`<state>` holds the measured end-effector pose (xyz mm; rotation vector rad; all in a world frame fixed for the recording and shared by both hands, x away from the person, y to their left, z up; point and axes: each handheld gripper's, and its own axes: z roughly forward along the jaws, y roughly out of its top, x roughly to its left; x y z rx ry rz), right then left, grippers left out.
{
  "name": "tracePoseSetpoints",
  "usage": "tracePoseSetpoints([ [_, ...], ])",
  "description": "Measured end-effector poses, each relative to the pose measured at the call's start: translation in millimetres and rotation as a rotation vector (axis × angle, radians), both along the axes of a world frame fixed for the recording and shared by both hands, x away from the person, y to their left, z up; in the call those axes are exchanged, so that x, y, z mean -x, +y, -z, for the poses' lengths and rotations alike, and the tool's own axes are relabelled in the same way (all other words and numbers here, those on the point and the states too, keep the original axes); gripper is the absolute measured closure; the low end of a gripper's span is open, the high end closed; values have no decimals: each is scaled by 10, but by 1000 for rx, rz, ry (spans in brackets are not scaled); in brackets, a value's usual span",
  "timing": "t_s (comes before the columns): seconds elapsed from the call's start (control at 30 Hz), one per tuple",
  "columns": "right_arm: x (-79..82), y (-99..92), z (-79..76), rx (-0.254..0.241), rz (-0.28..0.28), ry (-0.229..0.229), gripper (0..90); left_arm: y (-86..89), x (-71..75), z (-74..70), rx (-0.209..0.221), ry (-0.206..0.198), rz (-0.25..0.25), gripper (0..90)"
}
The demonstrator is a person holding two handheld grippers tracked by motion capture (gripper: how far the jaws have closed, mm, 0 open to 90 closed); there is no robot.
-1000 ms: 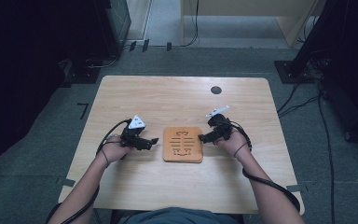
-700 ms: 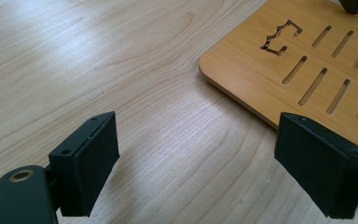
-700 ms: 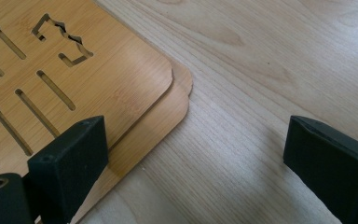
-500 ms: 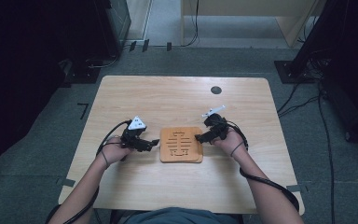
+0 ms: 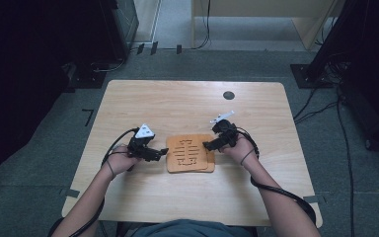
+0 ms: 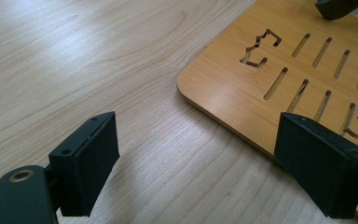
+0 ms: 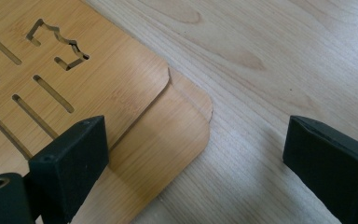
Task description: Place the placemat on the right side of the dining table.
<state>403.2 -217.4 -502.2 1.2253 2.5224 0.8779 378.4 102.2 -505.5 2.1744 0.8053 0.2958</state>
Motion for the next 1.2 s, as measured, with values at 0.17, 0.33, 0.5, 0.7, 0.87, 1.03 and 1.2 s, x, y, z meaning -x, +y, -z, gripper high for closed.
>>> tracePoseSetpoints([
  [0.17,-15,59,-8,0,0,-14,64,13,6,-7,3,-3,-2,129],
  [0.33,-23,111,-12,2,-2,-18,64,27,8,-1,6,0,-11,129],
  [0.5,-28,142,-15,0,-6,-23,64,41,4,5,-5,0,-10,128],
  [0.7,-28,147,-47,3,-7,-29,64,64,-1,17,-10,10,-16,129],
  [0.87,-11,146,-121,-17,-4,-46,64,56,-2,27,-15,11,-16,129],
  [1.03,20,180,-157,-32,-10,-43,64,50,-1,28,-18,10,-14,129],
  [1.2,37,231,-173,-42,-13,-19,64,7,6,24,-13,1,-6,129],
])
